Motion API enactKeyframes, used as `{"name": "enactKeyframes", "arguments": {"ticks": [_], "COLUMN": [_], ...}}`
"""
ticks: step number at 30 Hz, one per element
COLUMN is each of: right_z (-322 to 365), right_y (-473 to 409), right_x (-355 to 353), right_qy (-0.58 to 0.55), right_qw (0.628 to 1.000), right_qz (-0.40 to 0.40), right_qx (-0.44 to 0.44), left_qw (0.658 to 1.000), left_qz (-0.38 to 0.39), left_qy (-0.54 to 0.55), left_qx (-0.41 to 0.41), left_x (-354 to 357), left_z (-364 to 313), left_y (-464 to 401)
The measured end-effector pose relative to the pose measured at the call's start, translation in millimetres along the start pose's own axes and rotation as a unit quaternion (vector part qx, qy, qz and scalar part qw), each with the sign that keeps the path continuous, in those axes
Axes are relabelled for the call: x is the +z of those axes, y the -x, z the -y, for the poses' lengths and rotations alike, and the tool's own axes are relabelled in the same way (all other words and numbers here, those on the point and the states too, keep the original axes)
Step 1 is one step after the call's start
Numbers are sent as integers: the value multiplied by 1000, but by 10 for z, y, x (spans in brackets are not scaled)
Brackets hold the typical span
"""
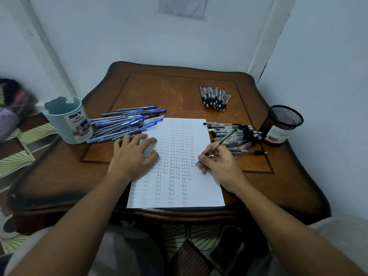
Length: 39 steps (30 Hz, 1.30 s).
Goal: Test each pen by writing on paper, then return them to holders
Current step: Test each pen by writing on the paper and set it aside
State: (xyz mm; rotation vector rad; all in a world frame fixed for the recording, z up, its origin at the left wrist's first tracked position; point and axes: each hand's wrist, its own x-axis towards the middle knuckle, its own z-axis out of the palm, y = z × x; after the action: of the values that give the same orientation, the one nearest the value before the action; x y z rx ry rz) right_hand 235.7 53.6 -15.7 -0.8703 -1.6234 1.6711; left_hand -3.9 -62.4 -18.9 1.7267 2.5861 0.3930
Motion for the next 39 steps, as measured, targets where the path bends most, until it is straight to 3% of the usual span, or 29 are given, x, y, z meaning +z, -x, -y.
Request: {"name": "enactKeyframes", "arguments": {"ticks": [9, 19, 26, 39], "right_z": [-9, 34, 214, 190], "right_y": [5, -7, -14, -32], "right_x": [20, 24, 34, 0], "right_qy": [47, -26, -137, -127], "right_qw": [999, 1000, 987, 989], "right_qz": [3, -4, -6, 5], "right_qx": [4, 15, 85, 78], "left_qw": [1000, 1000, 1000, 1000], "left_qz": [2, -1, -1, 1], "left_qy": [0, 0, 5, 3], "left_qx": [-1, 0, -2, -1], "left_x": [18, 23, 2, 11], "left_z": [12, 14, 3, 2], "left_y": [7, 13, 13, 1]}}
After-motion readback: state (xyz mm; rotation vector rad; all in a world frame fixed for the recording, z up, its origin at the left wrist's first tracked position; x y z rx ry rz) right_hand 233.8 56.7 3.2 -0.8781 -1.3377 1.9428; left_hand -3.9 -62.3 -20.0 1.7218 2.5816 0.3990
